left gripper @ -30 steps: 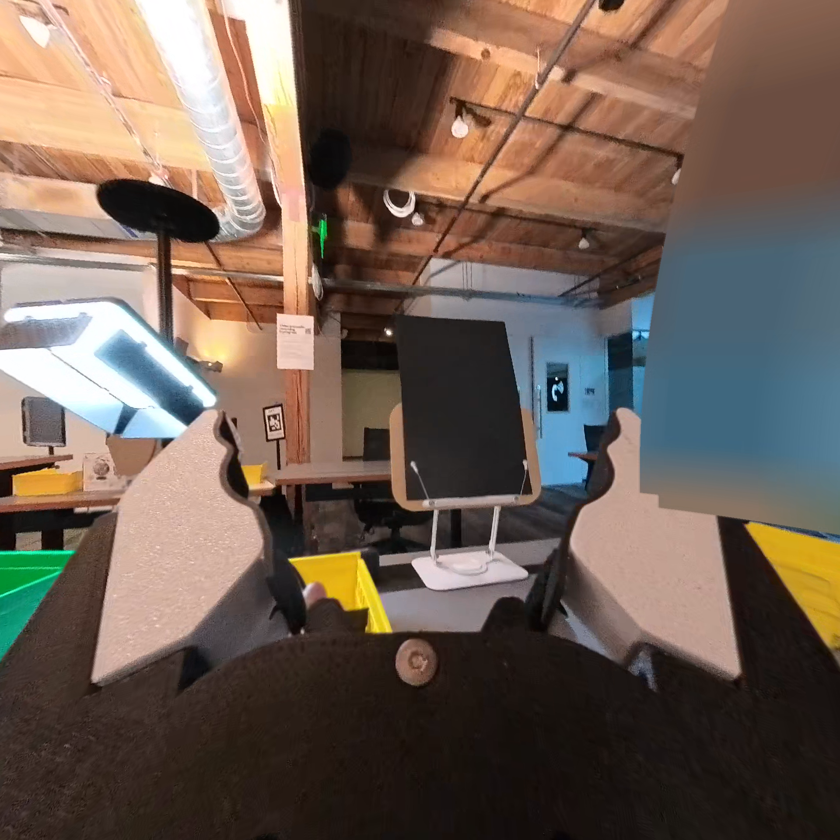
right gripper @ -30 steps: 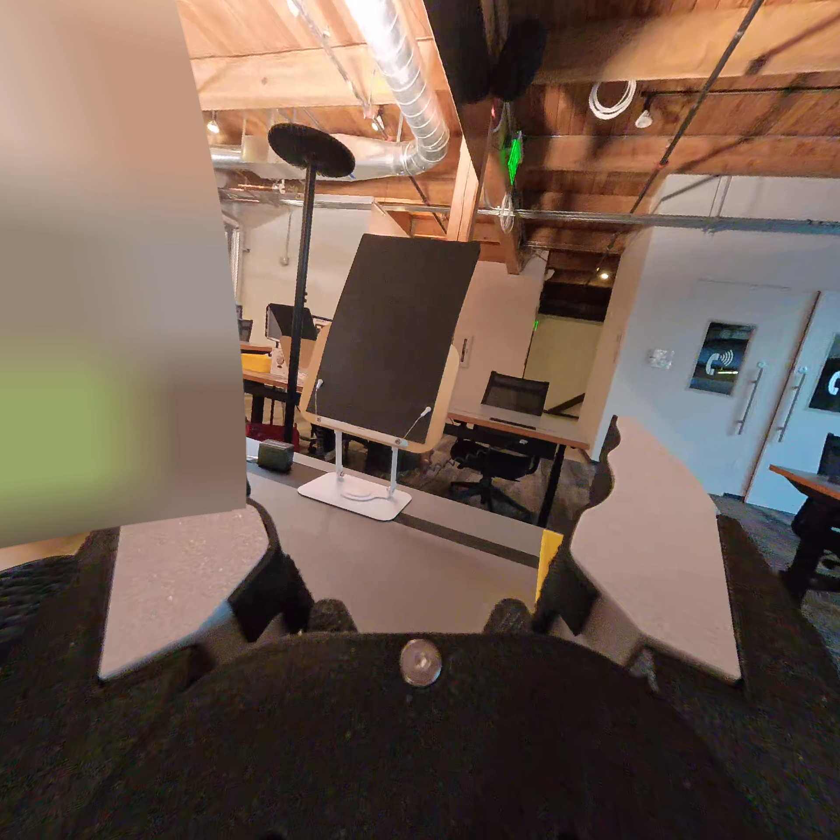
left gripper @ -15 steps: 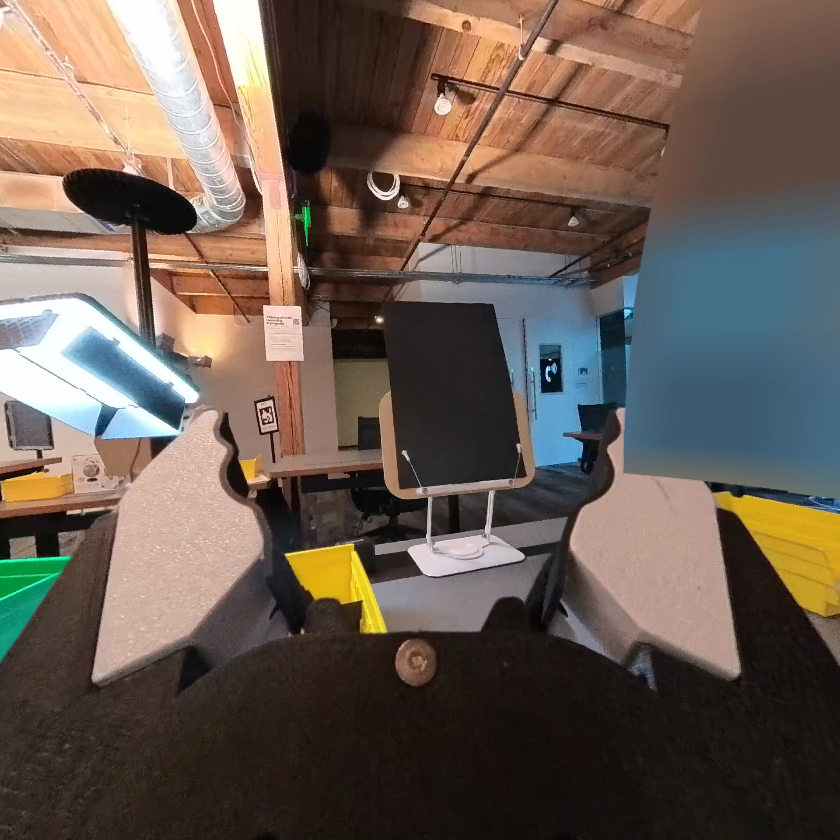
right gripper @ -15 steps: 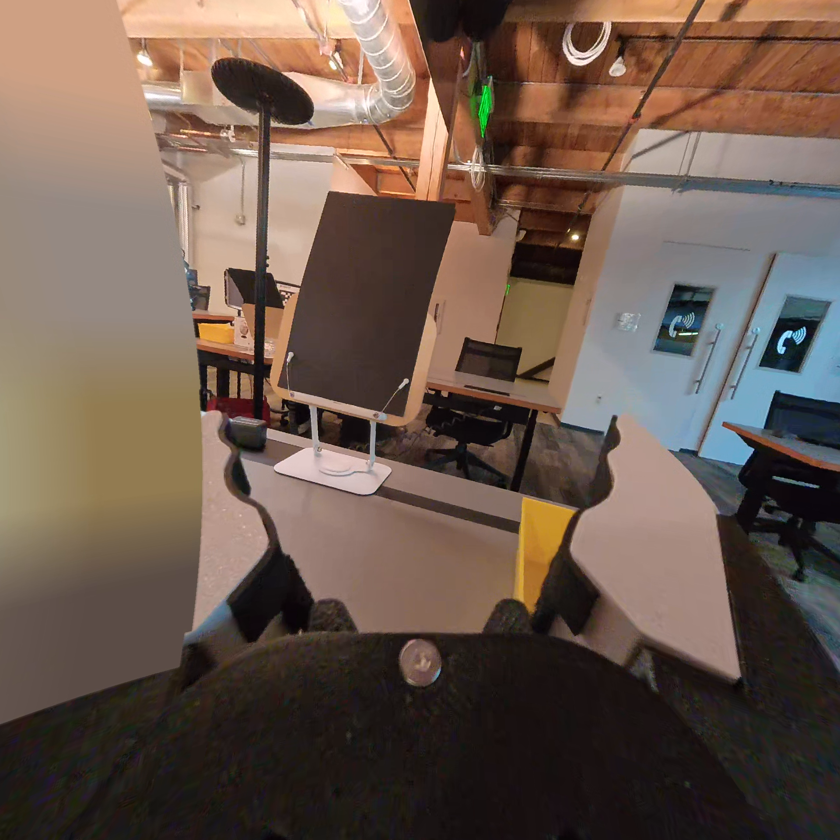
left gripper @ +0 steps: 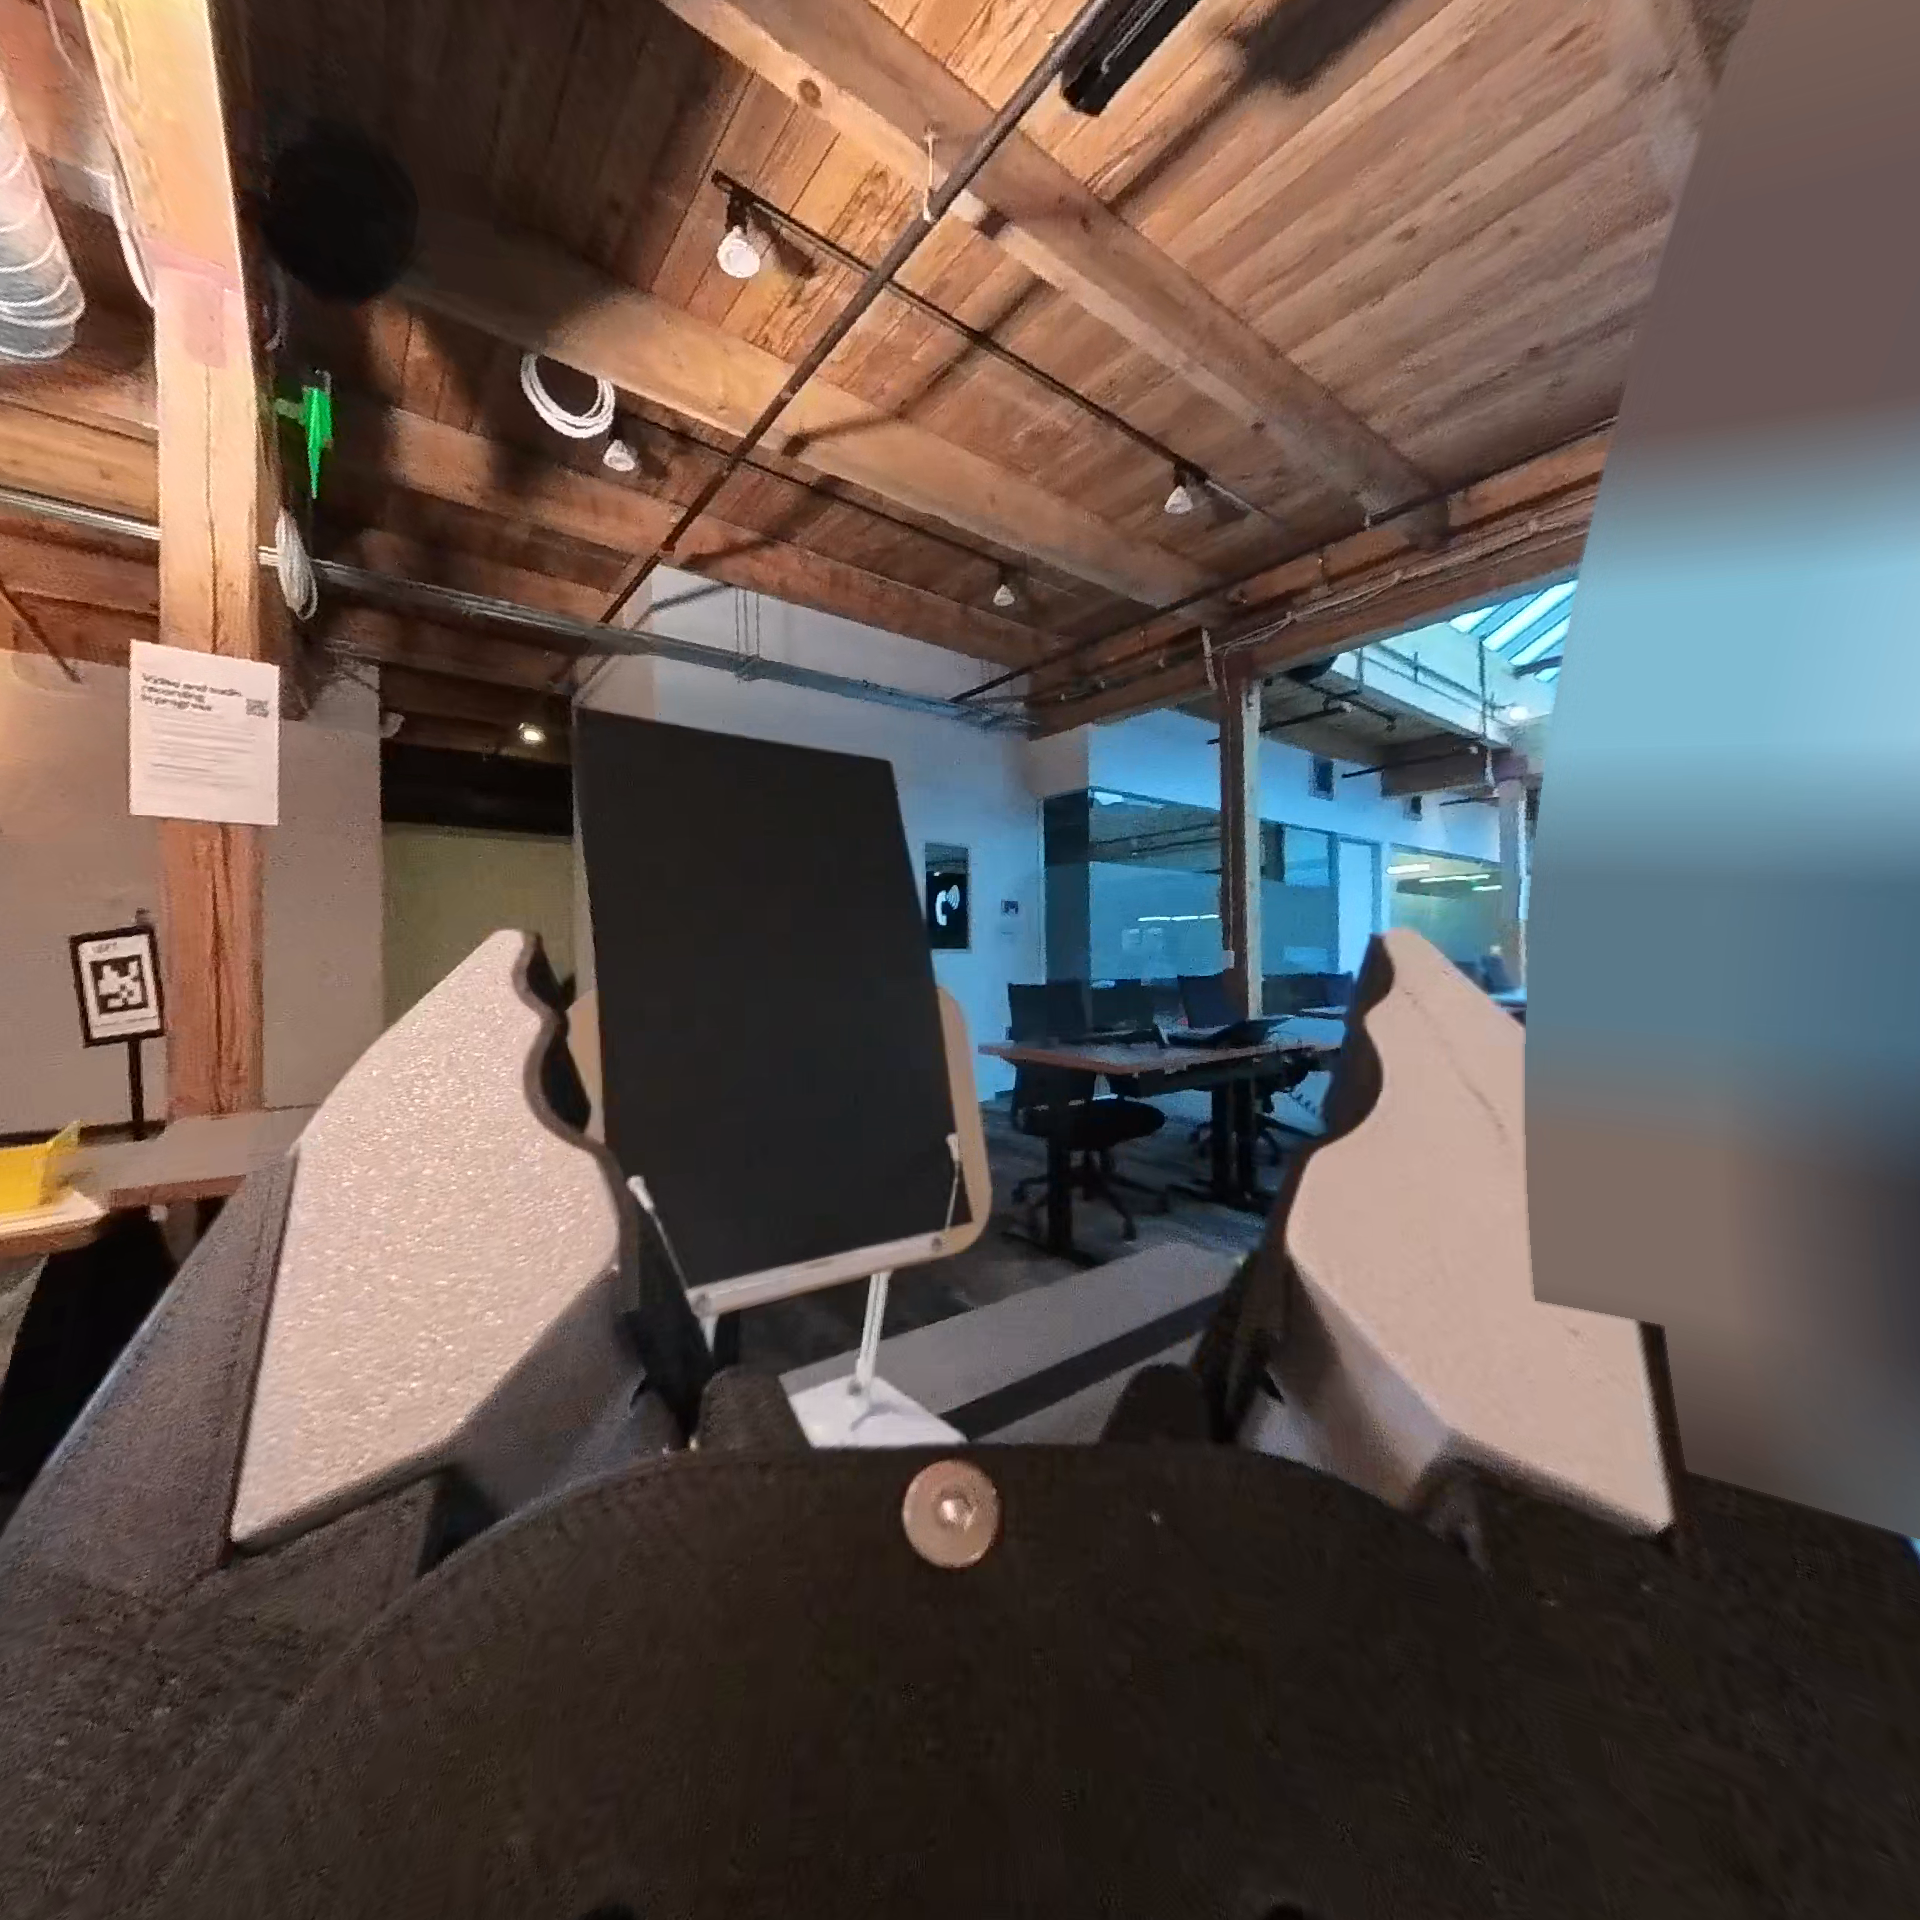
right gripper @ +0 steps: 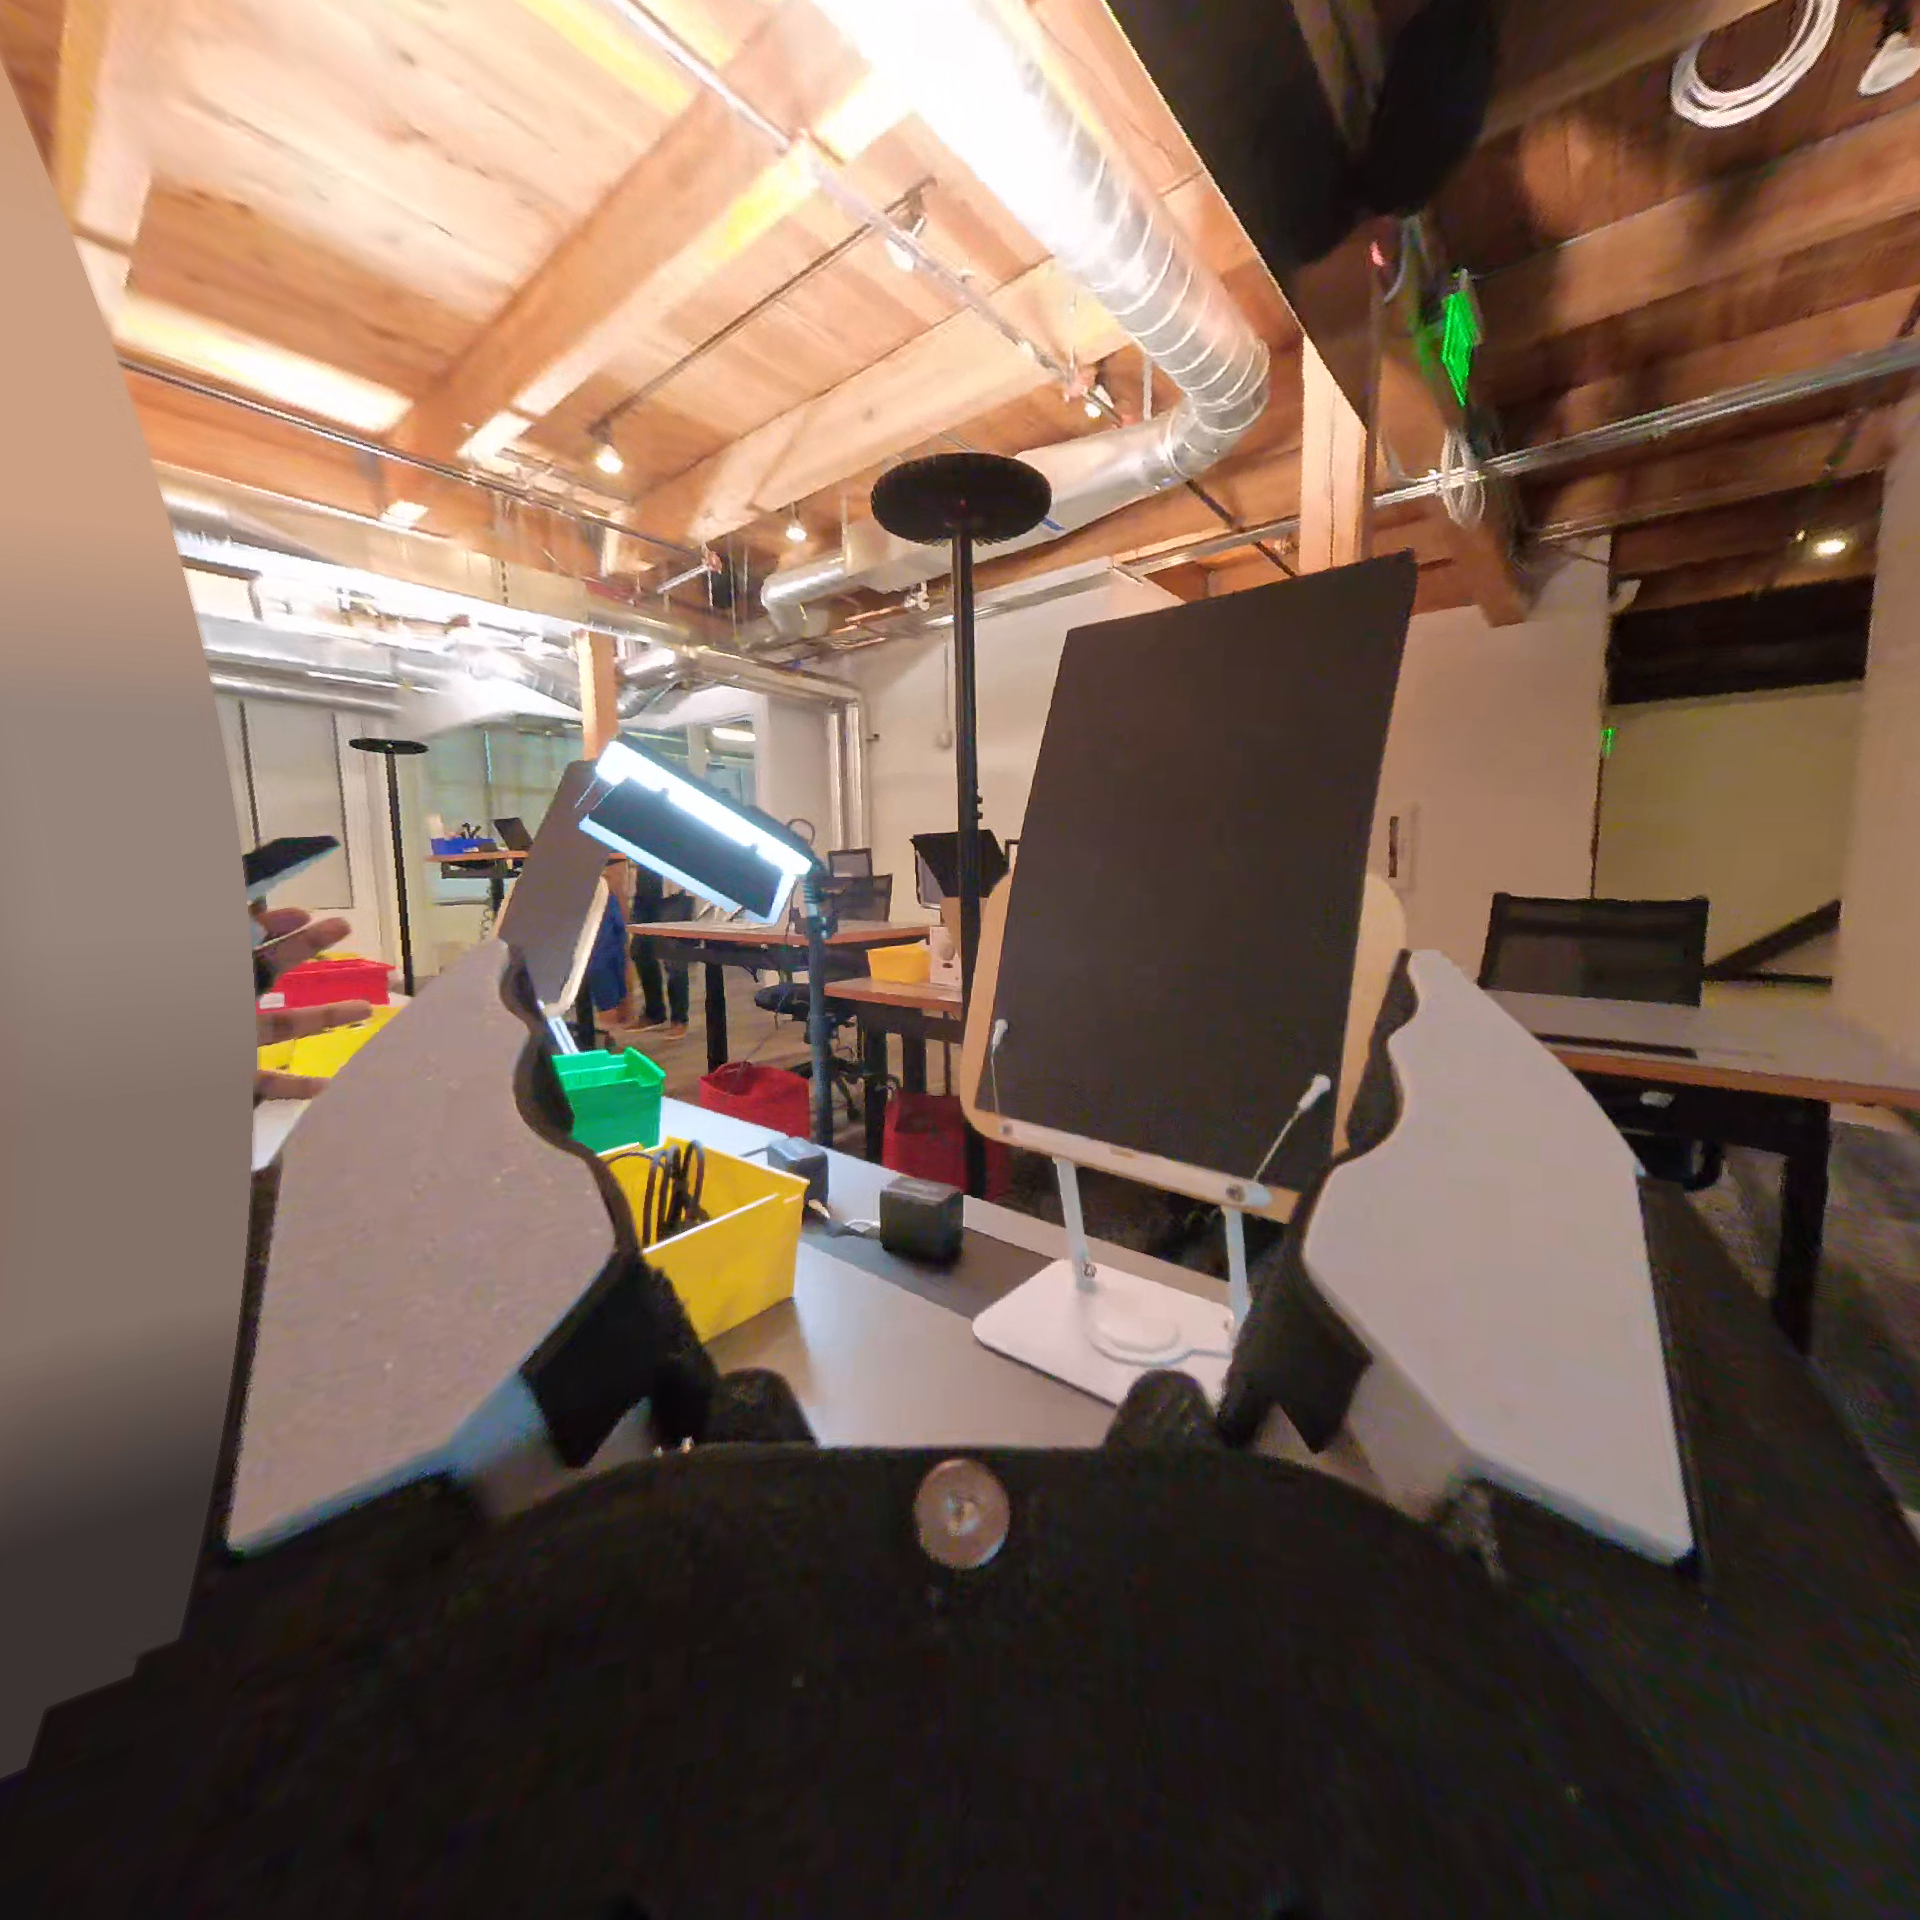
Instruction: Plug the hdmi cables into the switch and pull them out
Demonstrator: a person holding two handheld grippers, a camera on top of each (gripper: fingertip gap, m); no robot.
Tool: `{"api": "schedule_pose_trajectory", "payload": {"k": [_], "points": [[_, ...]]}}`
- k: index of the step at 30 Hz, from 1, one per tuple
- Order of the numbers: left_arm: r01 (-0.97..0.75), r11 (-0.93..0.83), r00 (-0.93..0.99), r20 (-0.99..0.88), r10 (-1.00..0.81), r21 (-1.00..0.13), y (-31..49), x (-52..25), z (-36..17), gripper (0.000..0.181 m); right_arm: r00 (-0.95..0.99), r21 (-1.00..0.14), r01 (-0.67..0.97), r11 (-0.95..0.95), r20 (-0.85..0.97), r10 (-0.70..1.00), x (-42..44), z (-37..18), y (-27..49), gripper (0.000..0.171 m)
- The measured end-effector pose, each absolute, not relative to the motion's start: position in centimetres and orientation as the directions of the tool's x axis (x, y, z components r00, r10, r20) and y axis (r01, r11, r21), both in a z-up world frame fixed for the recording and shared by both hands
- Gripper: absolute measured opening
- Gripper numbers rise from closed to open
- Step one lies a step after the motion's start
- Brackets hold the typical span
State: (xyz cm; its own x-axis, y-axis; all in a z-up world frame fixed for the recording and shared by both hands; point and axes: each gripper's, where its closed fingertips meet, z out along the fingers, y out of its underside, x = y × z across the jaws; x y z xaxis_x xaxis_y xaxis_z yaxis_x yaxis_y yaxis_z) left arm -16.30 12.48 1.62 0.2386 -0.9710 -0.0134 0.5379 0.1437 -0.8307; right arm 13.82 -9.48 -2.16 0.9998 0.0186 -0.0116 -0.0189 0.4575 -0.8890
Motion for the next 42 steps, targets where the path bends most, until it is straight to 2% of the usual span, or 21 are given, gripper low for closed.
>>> {"api": "schedule_pose_trajectory", "payload": {"k": [1, 9, 12, 16, 21, 24, 28, 32, 36, 40, 42], "points": [[0.521, 0.146, 0.254, -0.011, -0.967, -0.841, 13.7, -15.6, 2.0, 0.137, 1.0, -0.89, -0.02, 0.455, -0.007, 0.029, 13.9, -1.5, -8.3, 0.146], [0.416, 0.13, 0.393, 0.049, -0.918, -0.9, 21.3, -11.5, 2.8, 0.123, 0.995, -0.907, 0.077, 0.413, 0.097, 0.026, 14.2, 3.7, 0.2, 0.146], [0.366, 0.113, 0.464, 0.076, -0.883, -0.924, 24.2, -10.5, 1.5, 0.118, 0.995, -0.904, 0.075, 0.421, 0.097, 0.031, 14.0, 3.7, 1.7, 0.144], [0.229, 0.012, 0.548, 0.119, -0.828, -0.973, 28.6, -9.5, -3.6, 0.1, 0.995, -0.911, 0.03, 0.412, 0.065, 0.072, 13.9, 0.1, 3.4, 0.141], [-0.007, -0.183, 0.707, 0.124, -0.697, -0.983, 34.2, -10.1, -13.6, 0.08, 0.992, -0.943, -0.01, 0.333, 0.031, 0.12, 15.5, -2.5, 5.8, 0.133], [-0.134, -0.304, 0.725, 0.116, -0.679, -0.943, 36.5, -9.8, -18.8, 0.073, 0.994, -0.95, -0.005, 0.312, 0.03, 0.106, 16.4, -3.1, 6.6, 0.132], [-0.225, -0.445, 0.611, 0.23, -0.757, -0.867, 38.1, -7.7, -22.4, 0.065, 0.995, -0.951, -0.004, 0.308, 0.026, 0.096, 17.0, -3.4, 7.0, 0.129], [-0.392, -0.606, 0.672, 0.234, -0.703, -0.692, 40.6, -8.9, -26.8, 0.056, 0.995, -0.954, 0.013, 0.3, 0.043, 0.093, 16.9, -3.6, 7.3, 0.129], [-0.549, -0.582, 0.673, 0.097, -0.734, -0.6, 41.3, -9.5, -29.0, 0.051, 0.994, -0.957, 0.056, 0.285, 0.081, 0.075, 16.7, -3.8, 7.3, 0.128], [-0.614, -0.586, 0.687, 0.008, -0.726, -0.529, 42.3, -9.9, -29.9, 0.051, 0.993, -0.957, 0.071, 0.28, 0.094, 0.072, 16.6, -3.8, 7.3, 0.127], [-0.648, -0.622, 0.705, -0.038, -0.708, -0.439, 42.3, -10.7, -30.7, 0.05, 0.993, -0.957, 0.079, 0.281, 0.101, 0.065, 16.5, -3.8, 7.3, 0.127]]}}
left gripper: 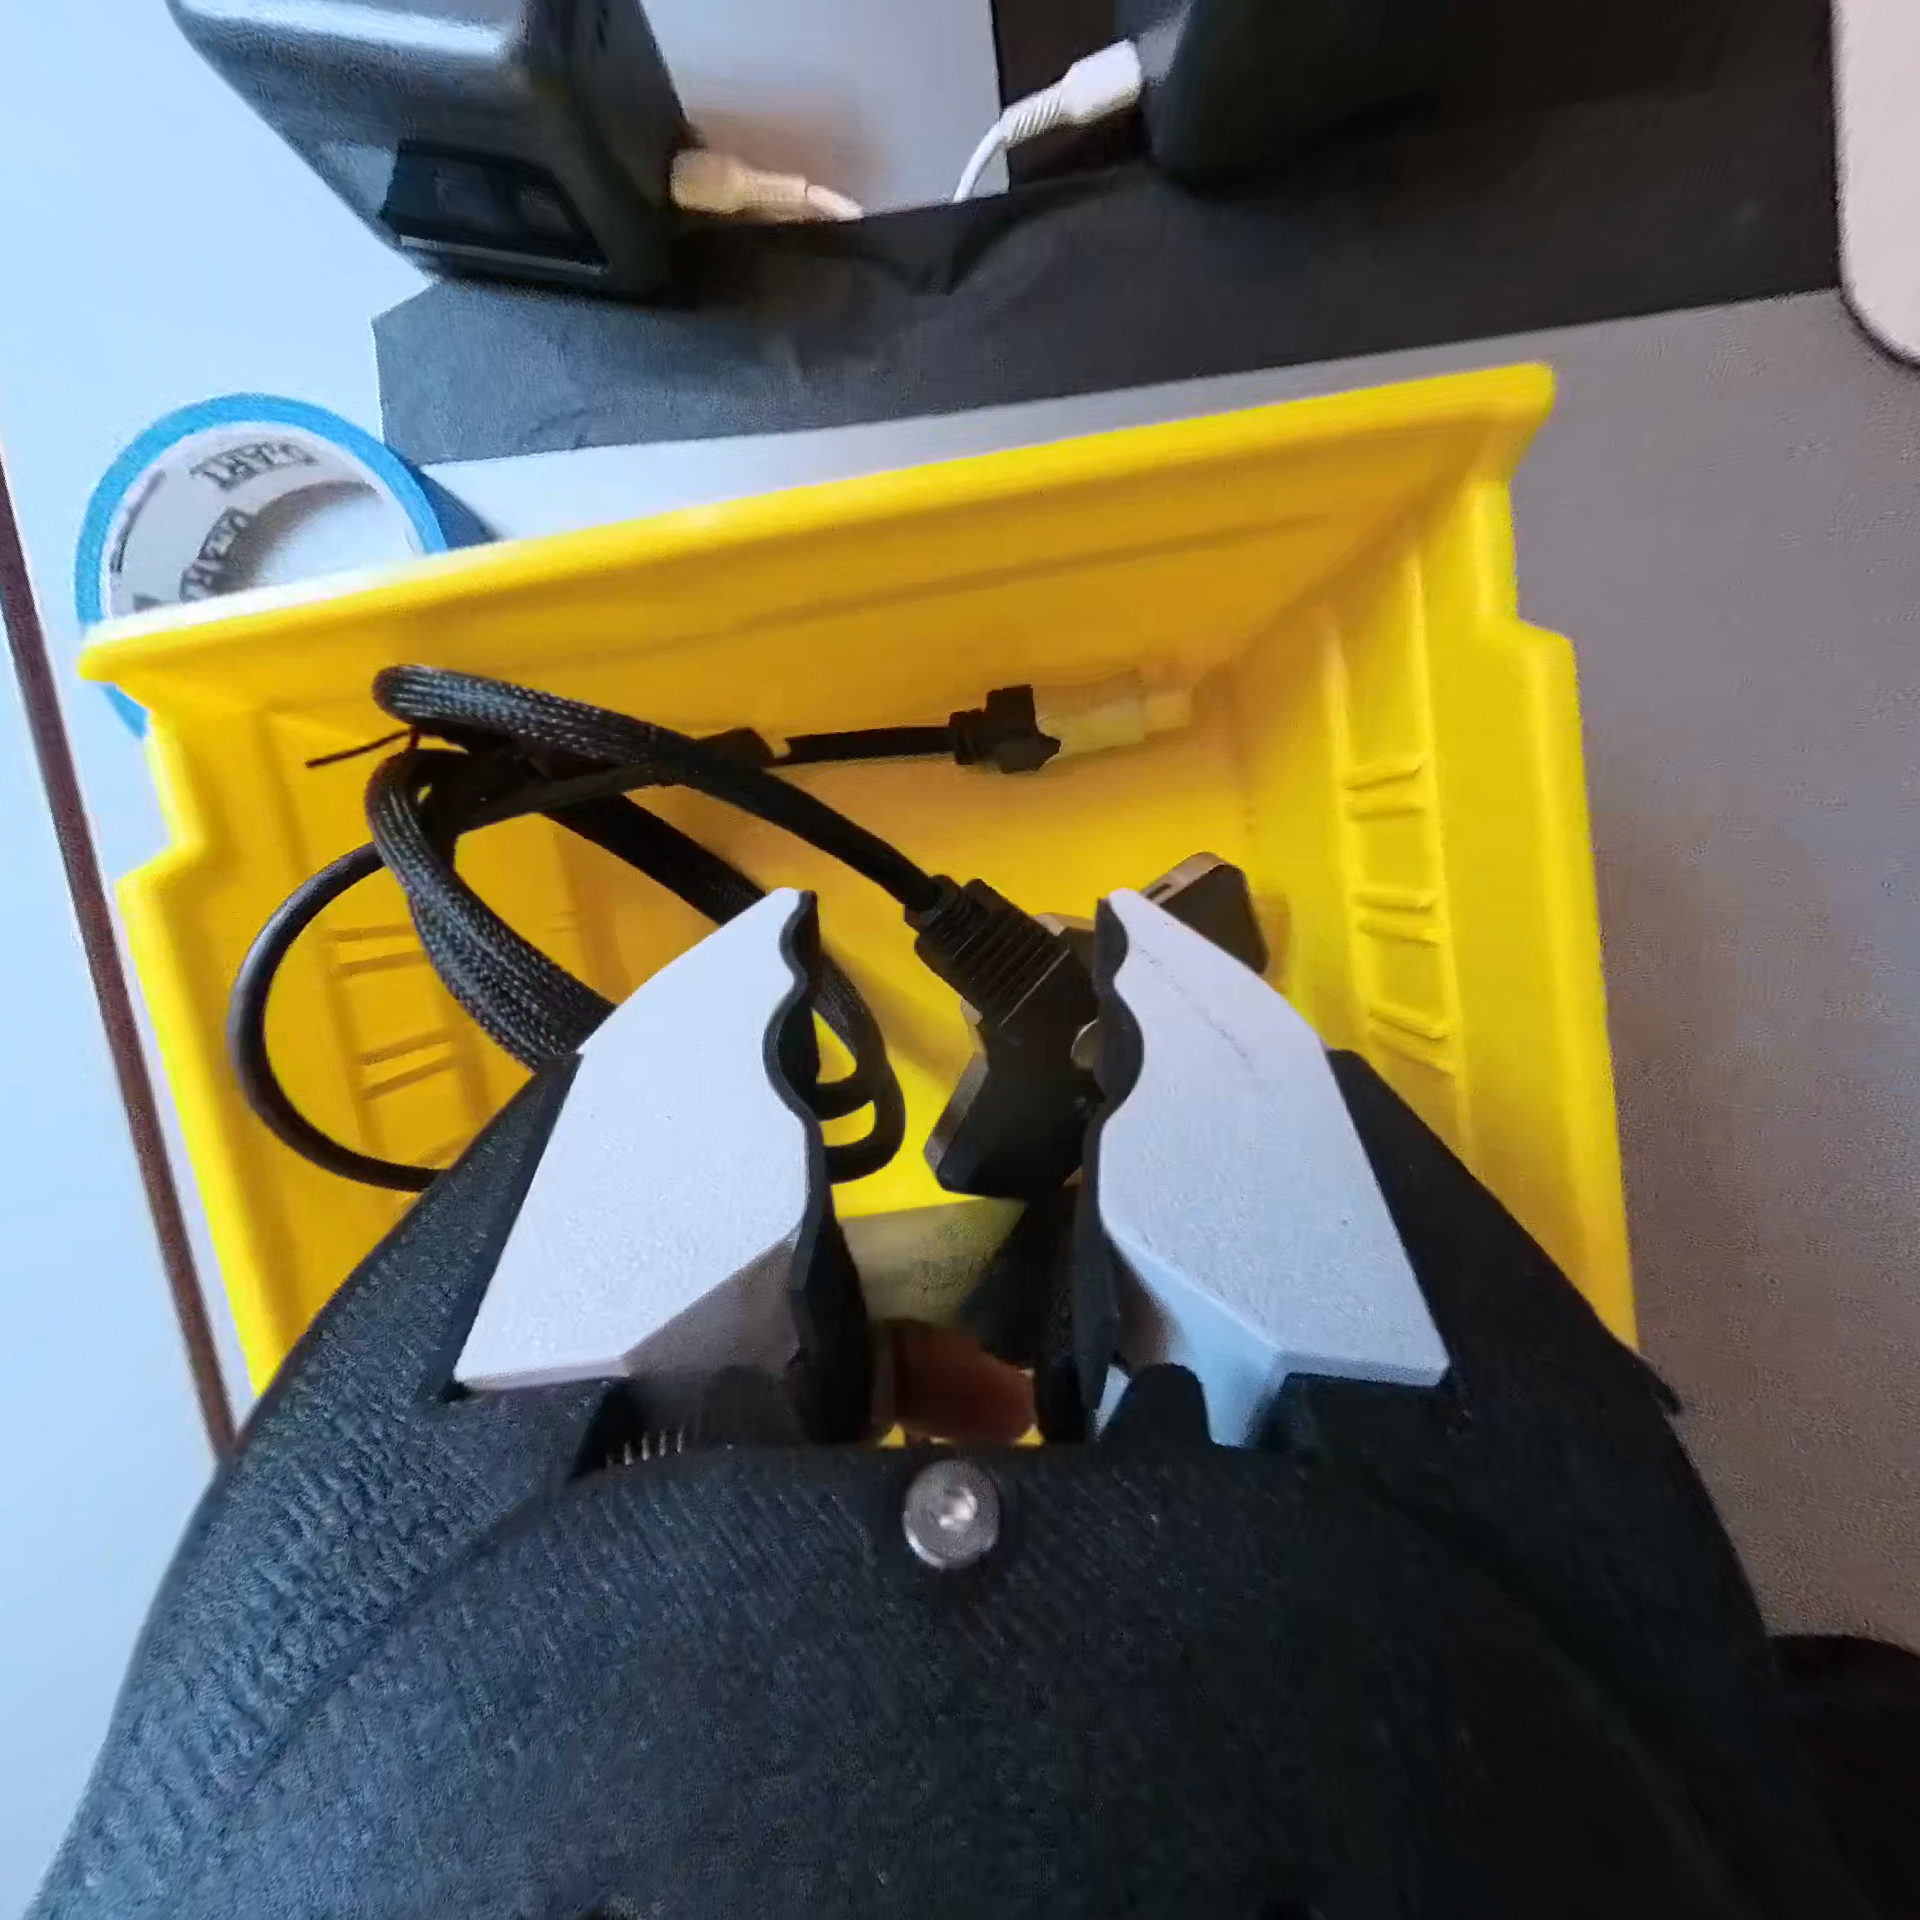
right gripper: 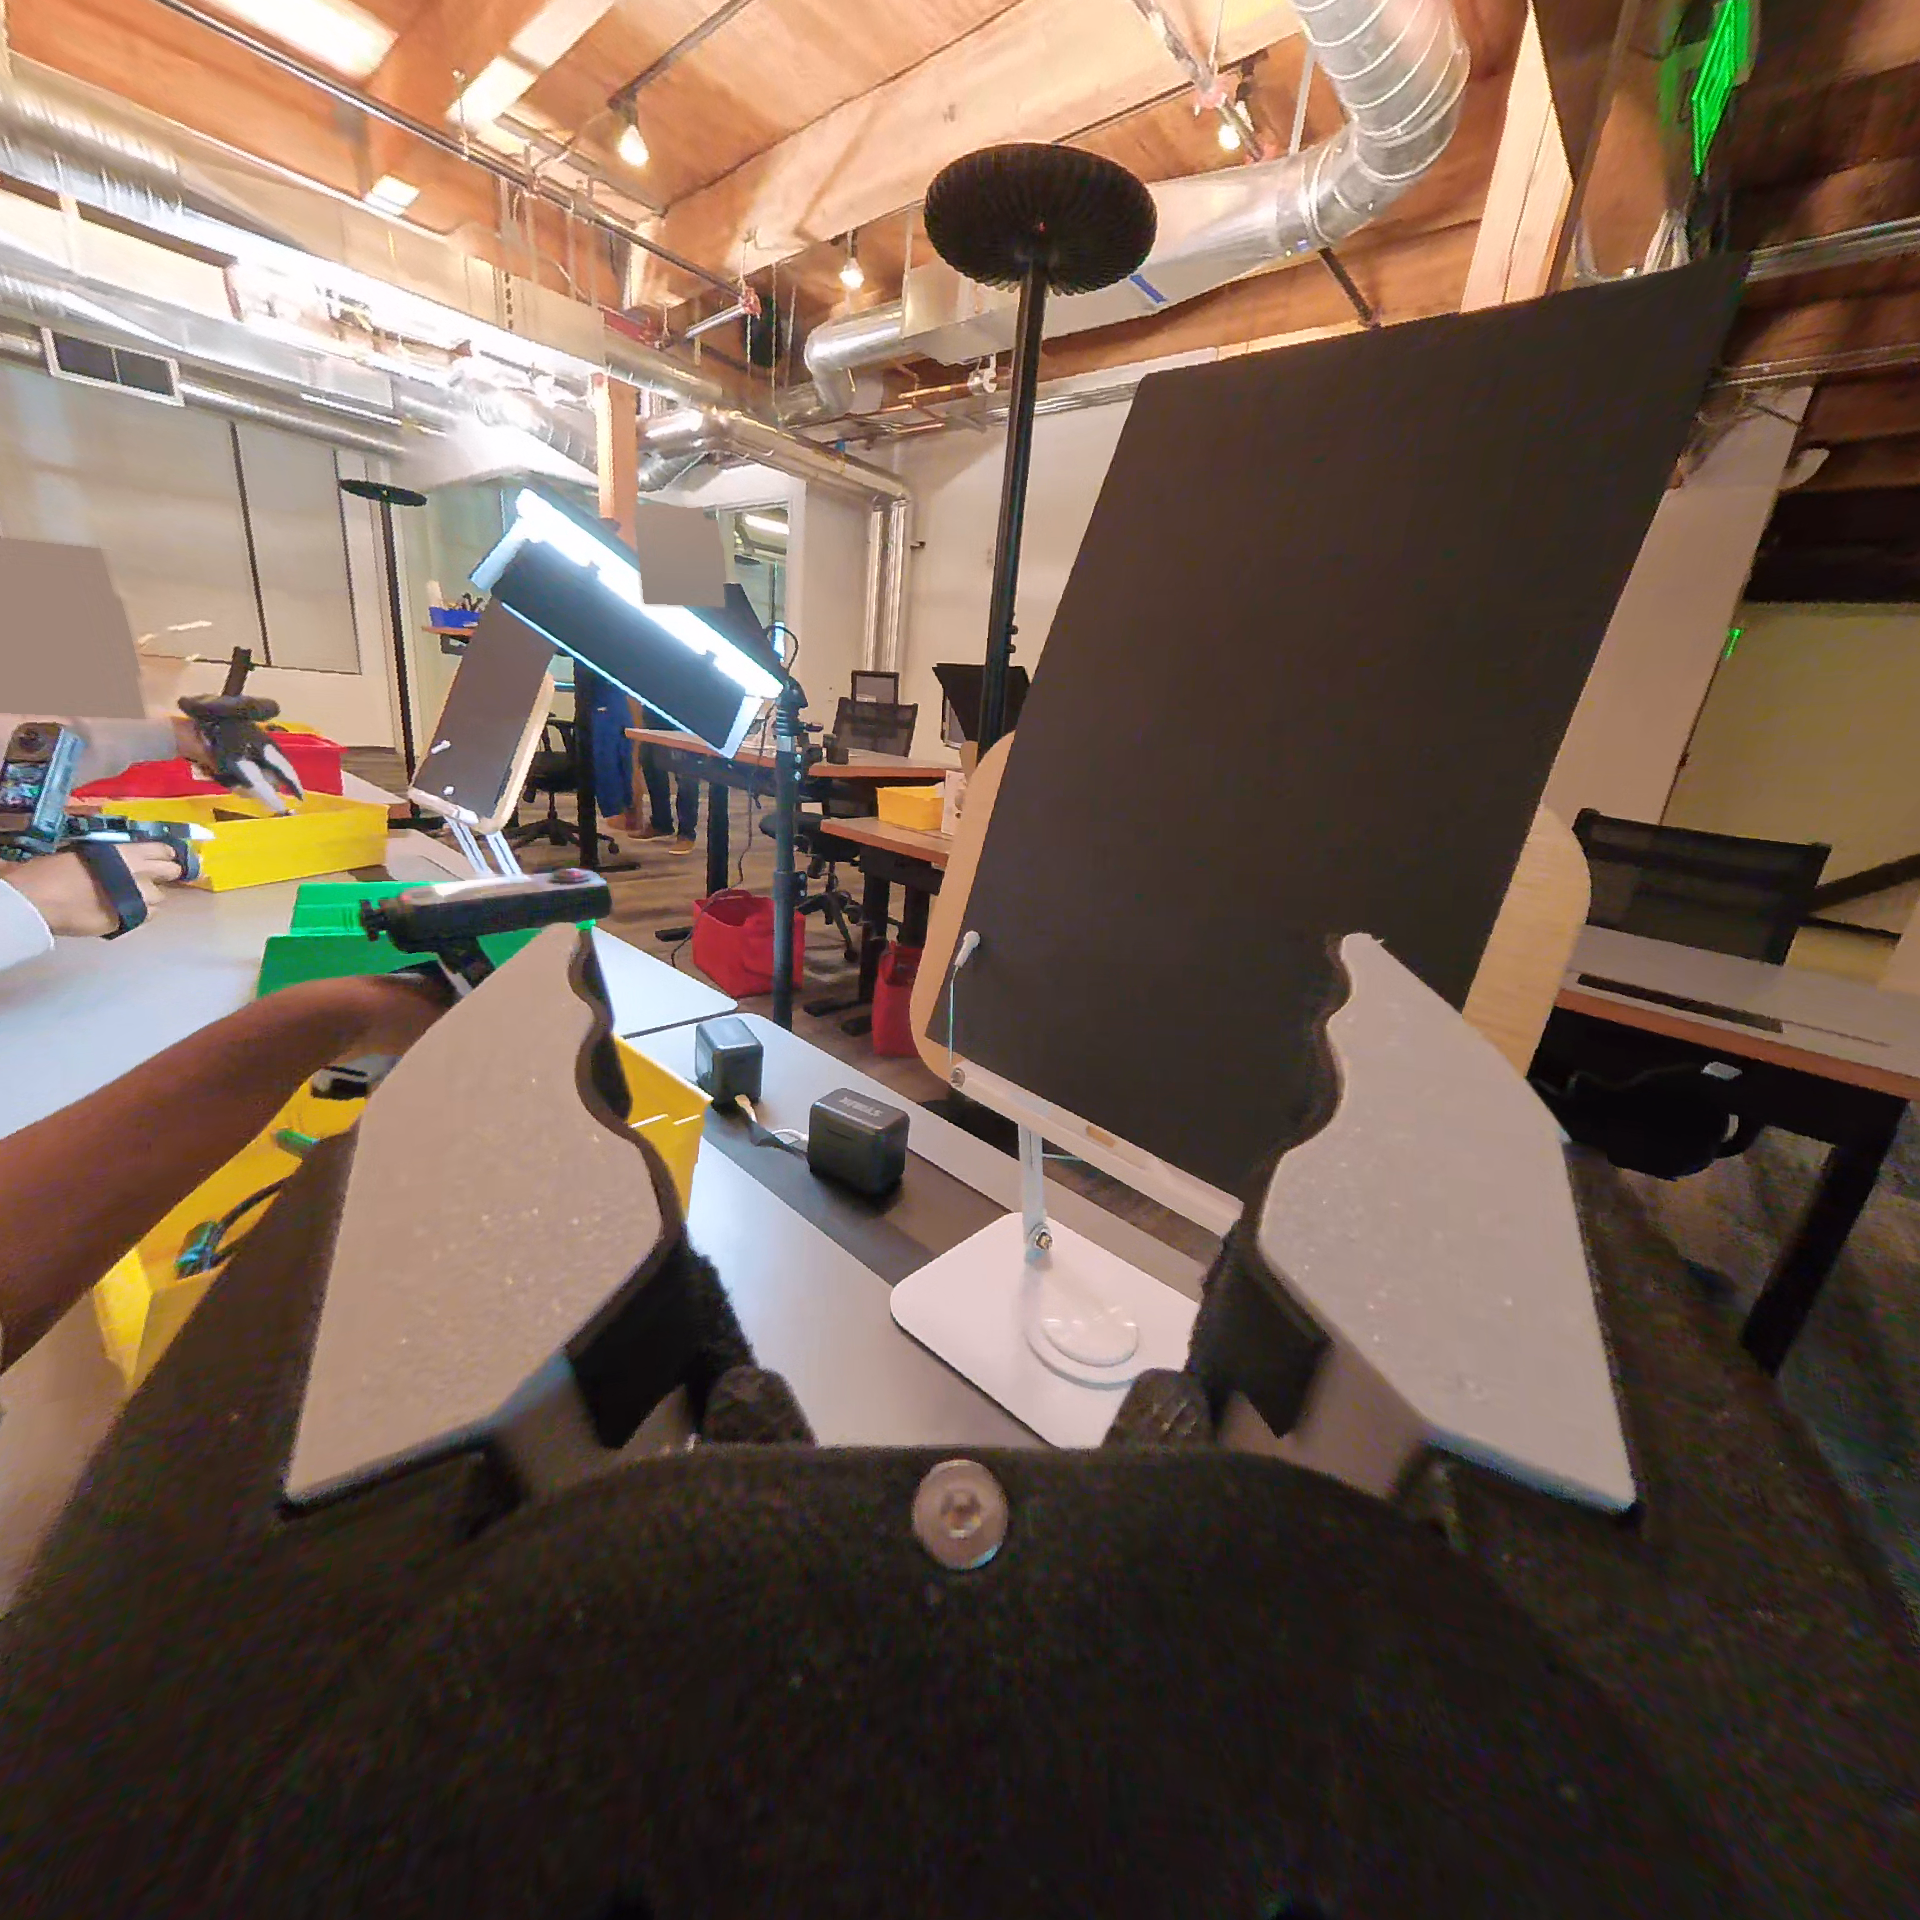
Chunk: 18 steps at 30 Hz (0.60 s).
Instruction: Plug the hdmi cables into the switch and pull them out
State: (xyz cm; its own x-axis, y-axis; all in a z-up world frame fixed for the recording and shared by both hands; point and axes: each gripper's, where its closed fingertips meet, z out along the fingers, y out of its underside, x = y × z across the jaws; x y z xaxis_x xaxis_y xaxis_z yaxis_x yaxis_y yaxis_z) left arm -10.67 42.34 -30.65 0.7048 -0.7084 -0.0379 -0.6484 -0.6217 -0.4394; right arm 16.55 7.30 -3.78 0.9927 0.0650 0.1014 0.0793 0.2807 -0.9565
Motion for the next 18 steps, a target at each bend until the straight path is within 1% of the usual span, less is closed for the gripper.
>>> {"api": "schedule_pose_trajectory", "payload": {"k": [1, 3, 5, 7, 10, 12, 15, 18], "points": [[-0.667, -0.626, 0.704, -0.064, -0.708, -0.404, 42.3, -10.9, -31.0, 0.049, 0.993, -0.956, 0.085, 0.28, 0.106, 0.06, 16.6, -3.8, 7.3, 0.126], [-0.673, -0.641, 0.707, -0.069, -0.704, -0.368, 42.3, -10.9, -31.8, 0.042, 0.992, -0.955, 0.096, 0.279, 0.114, 0.049, 16.7, -3.7, 7.2, 0.126], [-0.651, -0.67, 0.722, -0.019, -0.691, -0.357, 42.1, -10.4, -32.9, 0.036, 0.992, -0.954, 0.101, 0.281, 0.116, 0.039, 16.9, -3.6, 7.0, 0.125], [-0.641, -0.675, 0.732, -0.025, -0.681, -0.365, 42.3, -10.4, -33.5, 0.031, 0.993, -0.953, 0.1, 0.286, 0.115, 0.038, 17.0, -3.5, 6.8, 0.124], [-0.598, -0.679, 0.737, 0.039, -0.675, -0.426, 42.0, -10.2, -33.1, 0.025, 0.993, -0.95, 0.091, 0.299, 0.108, 0.039, 17.1, -3.3, 6.4, 0.122], [-0.563, -0.664, 0.731, 0.079, -0.678, -0.493, 41.6, -10.4, -32.0, 0.024, 0.993, -0.948, 0.093, 0.305, 0.11, 0.038, 17.1, -3.1, 6.3, 0.121], [-0.491, -0.593, 0.693, 0.126, -0.71, -0.638, 40.9, -10.3, -28.8, 0.023, 0.993, -0.945, 0.098, 0.313, 0.114, 0.033, 17.1, -2.9, 6.1, 0.12], [-0.373, -0.503, 0.65, 0.166, -0.741, -0.78, 39.9, -10.4, -24.2, 0.022, 0.992, -0.945, 0.096, 0.314, 0.116, 0.043, 16.8, -2.9, 6.2, 0.118]]}}
